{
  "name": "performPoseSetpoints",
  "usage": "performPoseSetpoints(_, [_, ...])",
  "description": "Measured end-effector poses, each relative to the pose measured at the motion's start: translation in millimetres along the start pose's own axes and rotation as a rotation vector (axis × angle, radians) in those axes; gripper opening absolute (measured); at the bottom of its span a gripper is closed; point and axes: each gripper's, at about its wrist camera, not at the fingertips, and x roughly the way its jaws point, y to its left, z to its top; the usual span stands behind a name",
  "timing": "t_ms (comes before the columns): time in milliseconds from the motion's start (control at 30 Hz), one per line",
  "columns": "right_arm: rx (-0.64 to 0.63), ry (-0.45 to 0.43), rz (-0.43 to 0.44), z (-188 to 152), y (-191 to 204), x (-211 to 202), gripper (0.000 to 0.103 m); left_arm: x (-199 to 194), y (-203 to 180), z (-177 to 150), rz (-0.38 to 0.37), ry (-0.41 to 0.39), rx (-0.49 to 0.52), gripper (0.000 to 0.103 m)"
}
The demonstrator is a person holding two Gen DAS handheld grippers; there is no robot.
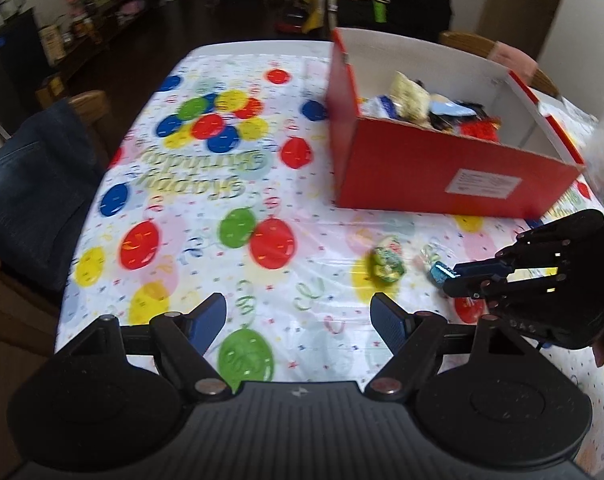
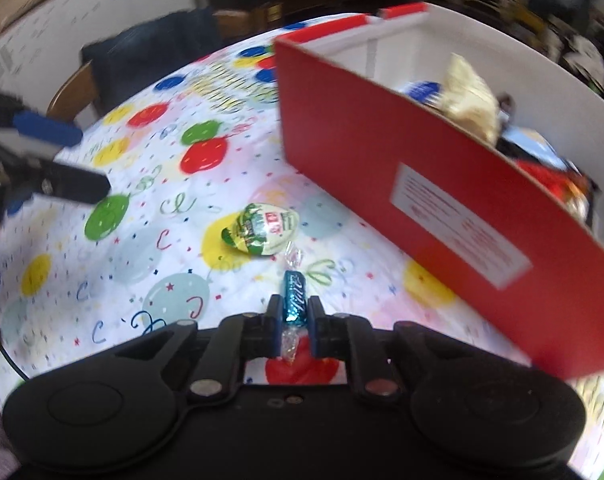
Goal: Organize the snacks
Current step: 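Grasp the green-wrapped candy with left tool while right tool grasps blue-wrapped candy, then carry the green candy with left tool while right tool carries blue candy into red box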
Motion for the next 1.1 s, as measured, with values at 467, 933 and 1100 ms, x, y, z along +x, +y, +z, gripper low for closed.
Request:
performPoseSetpoints(467, [0.357, -0.054, 0.001, -51.5, -15.1, -45.2, 0.01, 66.5, -47.5, 25.5, -0.087, 0.08, 0.186, 0.074])
performPoseSetpoints(933, [0.408, -0.078, -0.025, -59.7, -17.9, -60.3, 0.01, 98.4, -61.2, 40.4, -0.056, 0.162, 0.19, 0.05])
performPoseSetpoints(1100, [0.409, -0.079, -0.036, -58.7, -16.5, -60.5, 0.01, 96.8, -63.7, 40.6, -0.076, 0.151, 0.199, 0.035])
